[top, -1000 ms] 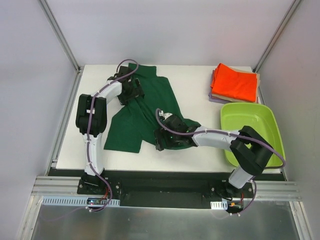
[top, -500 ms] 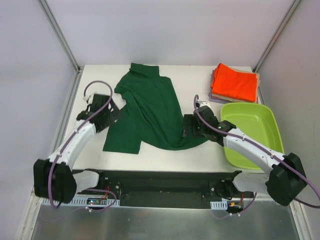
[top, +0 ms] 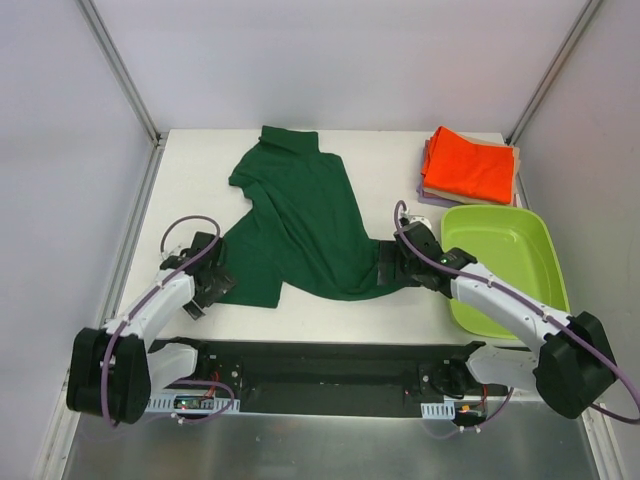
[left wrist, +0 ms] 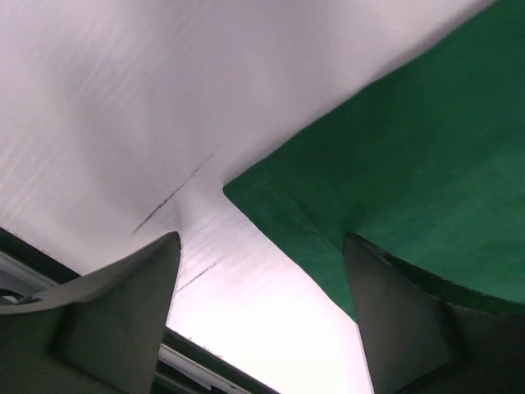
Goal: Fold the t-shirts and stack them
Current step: Flatten out the tshirt
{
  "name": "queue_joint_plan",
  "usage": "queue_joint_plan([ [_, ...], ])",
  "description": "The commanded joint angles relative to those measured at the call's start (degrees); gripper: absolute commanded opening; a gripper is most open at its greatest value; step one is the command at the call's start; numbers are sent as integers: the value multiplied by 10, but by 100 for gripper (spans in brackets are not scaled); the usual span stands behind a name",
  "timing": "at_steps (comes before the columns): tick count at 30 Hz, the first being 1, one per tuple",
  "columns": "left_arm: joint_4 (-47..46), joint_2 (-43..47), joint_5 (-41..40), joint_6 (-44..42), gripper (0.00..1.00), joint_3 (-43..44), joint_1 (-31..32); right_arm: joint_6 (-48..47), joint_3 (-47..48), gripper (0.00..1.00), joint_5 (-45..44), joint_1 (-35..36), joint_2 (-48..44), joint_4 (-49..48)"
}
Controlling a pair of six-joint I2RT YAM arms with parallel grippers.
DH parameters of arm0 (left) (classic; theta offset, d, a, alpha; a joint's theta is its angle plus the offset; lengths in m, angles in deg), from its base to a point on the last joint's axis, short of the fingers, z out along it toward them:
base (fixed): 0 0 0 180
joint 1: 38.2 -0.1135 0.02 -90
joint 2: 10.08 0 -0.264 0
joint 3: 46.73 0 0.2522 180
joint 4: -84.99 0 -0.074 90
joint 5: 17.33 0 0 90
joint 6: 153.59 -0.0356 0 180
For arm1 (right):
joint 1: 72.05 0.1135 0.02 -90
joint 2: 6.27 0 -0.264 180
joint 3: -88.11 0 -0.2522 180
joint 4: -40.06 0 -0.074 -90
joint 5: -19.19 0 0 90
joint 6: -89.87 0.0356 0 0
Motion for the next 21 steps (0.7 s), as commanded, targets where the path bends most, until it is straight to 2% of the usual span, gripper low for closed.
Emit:
queue_joint_plan([
  [1,-1,-74,5,12,69,31,-3,-14,-3,96,13,-6,10,-6],
  [9,-39,-176,51,-15,41,65,-2,-20,-16,96,6,-17,6,-8],
  [10,-40,-183,49,-18,35,68,-2,-20,-16,96,7,-19,6,-6],
  [11,-42,-187,47,-19,24,70,-2,-22,-16,96,6,-22,6,-6],
  [12,-43,-189,45,-21,7,71,-2,-22,-17,96,6,-23,6,-6],
  [13,-44,-191,43,-22,0,74,-2,-24,-17,96,5,-24,5,-6],
  [17,-45,-170,36,-38,0,79,-2,-18,-20,96,0,-32,2,-5],
  [21,-44,-111,-20,-23,0,62,-5,25,-11,96,-18,-37,-2,16],
])
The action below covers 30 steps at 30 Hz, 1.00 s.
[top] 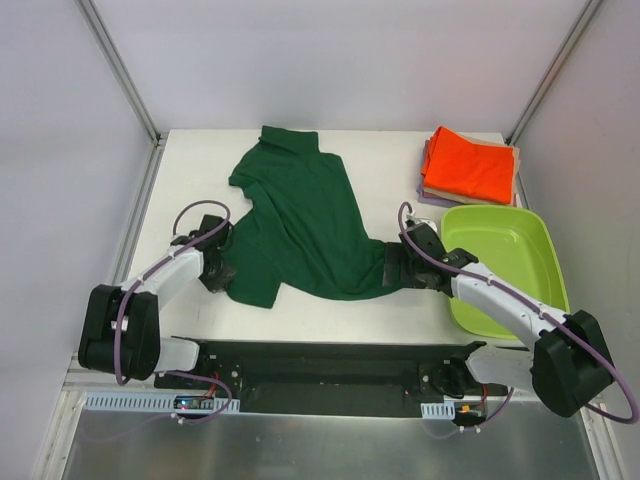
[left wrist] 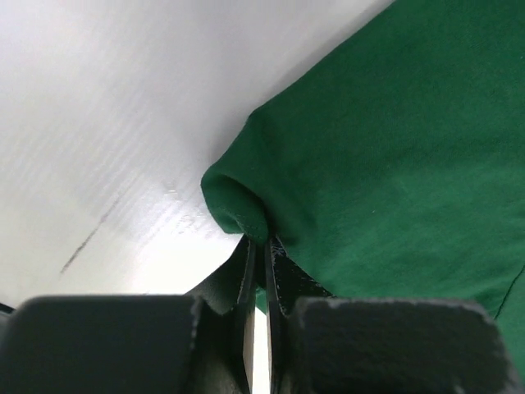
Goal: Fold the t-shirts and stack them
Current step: Flatten out the tshirt
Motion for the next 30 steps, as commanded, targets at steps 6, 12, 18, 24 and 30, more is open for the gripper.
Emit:
queue_joint_plan([
  [6,11,128,-117,42,0,-44,-49,45,18,95,5,-6,9,37],
  [12,14,185,-144,42,0,-69,-71,14,5,93,12,-7,19,22],
  [18,13,181,-134,34,0,-74,-75,-59,13,89,33,-7,62,-4],
  [24,13,172,-115,26,0,-71,-75,-27,28,82,7,-8,128,-12],
  [30,13,186,-118,16,0,-71,-75,-21,39,81,-3,-9,129,3],
])
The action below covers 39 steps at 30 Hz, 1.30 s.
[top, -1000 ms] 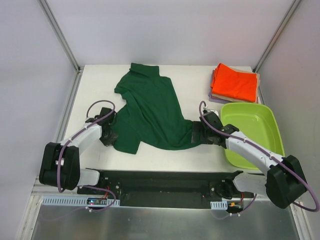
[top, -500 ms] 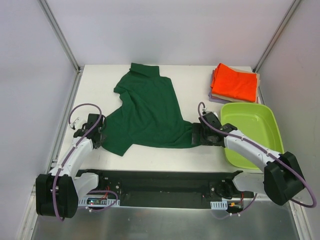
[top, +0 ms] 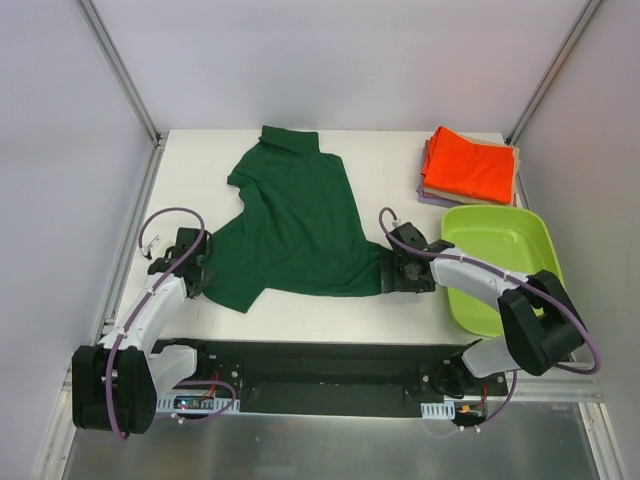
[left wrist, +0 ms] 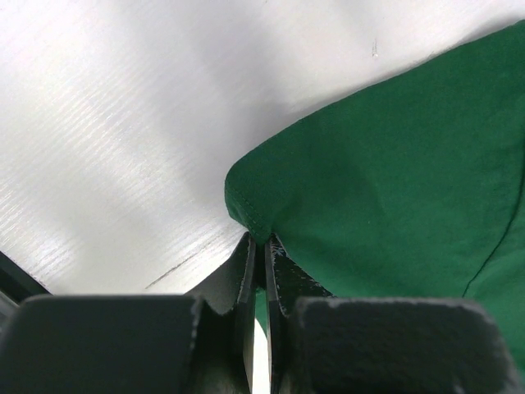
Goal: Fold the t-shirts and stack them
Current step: Flatten out the tshirt
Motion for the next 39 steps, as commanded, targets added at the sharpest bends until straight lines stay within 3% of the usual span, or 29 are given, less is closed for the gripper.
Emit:
queue_joint_plan([
  [1,12,15,-6,-11,0,0,-7,6,21,82,-18,-5,-17,10],
  [8,12,23,-10,-15,0,-2,-7,6,35,81,-14,-28,-65,34],
  [20,8,25,9,-30,0,5,-7,31,50,75,4,-51,47,-15],
  [24,9,32,10,-33,0,2,-6,28,43,59,34,-51,69,-35],
  [33,8,74,32,-44,0,14,-7,42,22,1,36,-51,12,-30],
  [39,9,133,65,-80,0,121,-7,0,115,0,0,-51,-92,20],
])
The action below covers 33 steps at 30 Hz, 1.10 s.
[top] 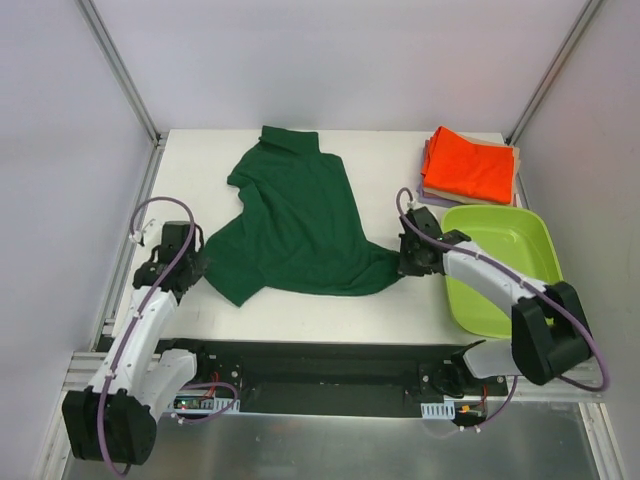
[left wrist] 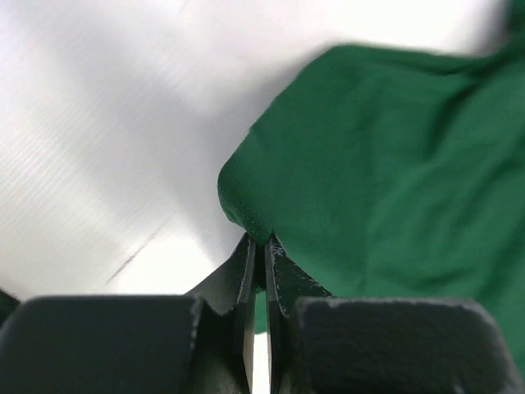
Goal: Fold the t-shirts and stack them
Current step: Flatten out the tshirt
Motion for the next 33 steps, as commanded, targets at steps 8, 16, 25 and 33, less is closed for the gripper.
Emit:
queue_joint_plan([
  [8,-9,110,-31,-82,0,343,-7,-87,308,0,-91,-10,-194,111],
  [16,-24,40,40,-206,0,669,-7,-132,523,0,-39,-11,-243,157],
  [25,-42,14,118,-247,0,861,-6,-136,689,0,57,-11,-269,203],
  [33,-68,-49,96,-266,0,849,-7,-136,682,0,-15,-10,-249,194],
])
